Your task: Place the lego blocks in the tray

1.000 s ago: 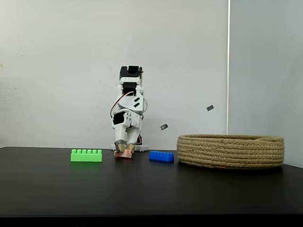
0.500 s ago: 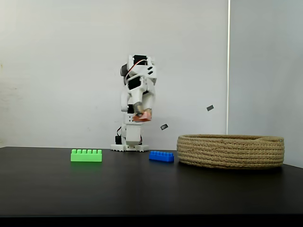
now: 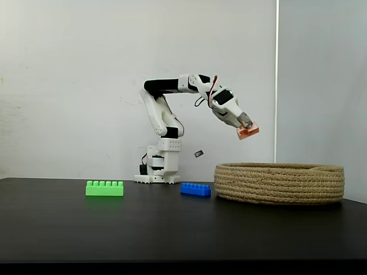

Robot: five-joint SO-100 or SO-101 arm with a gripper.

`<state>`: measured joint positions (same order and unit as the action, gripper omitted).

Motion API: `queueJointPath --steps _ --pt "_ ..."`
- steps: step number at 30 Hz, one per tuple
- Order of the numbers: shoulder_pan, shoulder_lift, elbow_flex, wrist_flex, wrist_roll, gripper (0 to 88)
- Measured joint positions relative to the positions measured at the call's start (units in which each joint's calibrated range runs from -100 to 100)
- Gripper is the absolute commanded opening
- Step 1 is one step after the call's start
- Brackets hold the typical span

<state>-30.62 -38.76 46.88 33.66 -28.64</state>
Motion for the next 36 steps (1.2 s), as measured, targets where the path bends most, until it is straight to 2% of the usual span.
queueJointPath --steps 4,6,14,17,22,25,32,36 --pt "-0.41 1.61 3.98 -9.09 0.54 17.9" --pt "-0.33 1.95 4.51 -11.21 0.54 22.7" --pt "1.79 1.95 5.21 -11.37 0.29 38.3" --pt "4.48 1.95 6.36 -7.71 -0.54 38.5" --pt "13.44 1.19 9.81 -3.65 -4.69 36.4" --pt "18.57 0.93 10.69 -2.35 -6.15 39.0" --pt "20.85 0.93 12.73 1.54 -7.33 44.9" --pt "23.05 0.93 15.91 1.54 -5.91 46.4"
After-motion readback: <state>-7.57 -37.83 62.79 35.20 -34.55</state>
